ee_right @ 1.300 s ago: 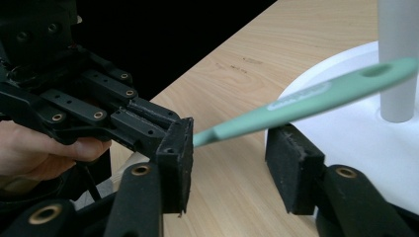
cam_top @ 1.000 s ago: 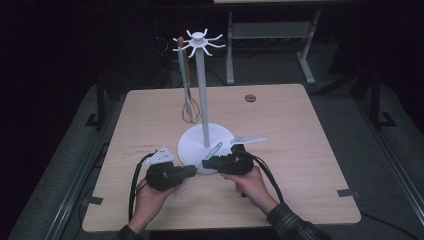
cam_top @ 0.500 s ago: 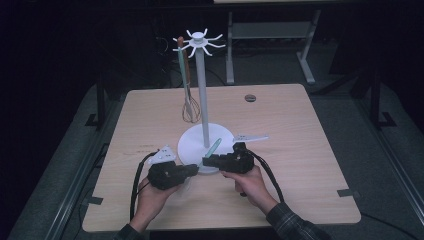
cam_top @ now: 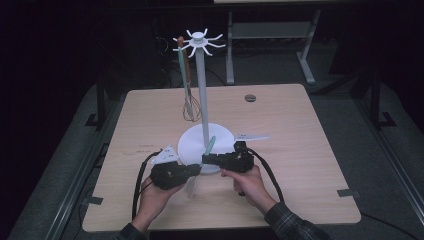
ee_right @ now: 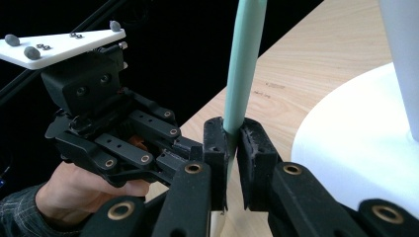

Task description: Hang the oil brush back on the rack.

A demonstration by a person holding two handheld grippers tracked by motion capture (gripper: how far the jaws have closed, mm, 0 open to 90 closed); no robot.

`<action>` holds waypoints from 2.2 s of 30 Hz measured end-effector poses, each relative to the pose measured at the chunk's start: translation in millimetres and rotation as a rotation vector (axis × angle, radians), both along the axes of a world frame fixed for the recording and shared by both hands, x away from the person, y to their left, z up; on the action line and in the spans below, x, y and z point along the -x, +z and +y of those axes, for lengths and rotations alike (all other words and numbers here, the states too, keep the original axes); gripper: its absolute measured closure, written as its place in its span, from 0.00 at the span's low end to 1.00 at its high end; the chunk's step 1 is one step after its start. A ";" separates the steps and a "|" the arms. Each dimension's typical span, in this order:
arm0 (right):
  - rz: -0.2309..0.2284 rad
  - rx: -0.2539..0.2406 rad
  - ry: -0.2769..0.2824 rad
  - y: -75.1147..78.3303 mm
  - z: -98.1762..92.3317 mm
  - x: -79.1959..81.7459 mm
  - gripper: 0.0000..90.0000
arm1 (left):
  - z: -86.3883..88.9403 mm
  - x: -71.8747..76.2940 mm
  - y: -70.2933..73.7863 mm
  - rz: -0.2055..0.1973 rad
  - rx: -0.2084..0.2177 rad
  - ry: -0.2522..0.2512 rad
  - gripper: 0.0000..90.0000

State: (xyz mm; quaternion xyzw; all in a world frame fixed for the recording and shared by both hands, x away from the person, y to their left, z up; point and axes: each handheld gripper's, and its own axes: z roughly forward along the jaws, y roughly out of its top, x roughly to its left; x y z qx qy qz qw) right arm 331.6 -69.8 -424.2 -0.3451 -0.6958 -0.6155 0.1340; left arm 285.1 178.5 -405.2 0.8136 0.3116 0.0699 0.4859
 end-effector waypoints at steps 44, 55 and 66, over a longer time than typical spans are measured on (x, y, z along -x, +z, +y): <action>-0.419 0.065 0.113 170.5 34.9 -22.1 0.93 | 89.4 10.9 -29.4 0.077 -0.202 0.076 0.22; -0.445 0.027 0.084 207.1 35.0 -36.6 0.93 | 92.3 12.1 -31.0 0.088 -0.207 0.076 0.22; -0.432 -0.005 0.072 210.0 32.9 -48.5 0.93 | 91.7 12.6 -32.2 0.091 -0.195 0.085 0.21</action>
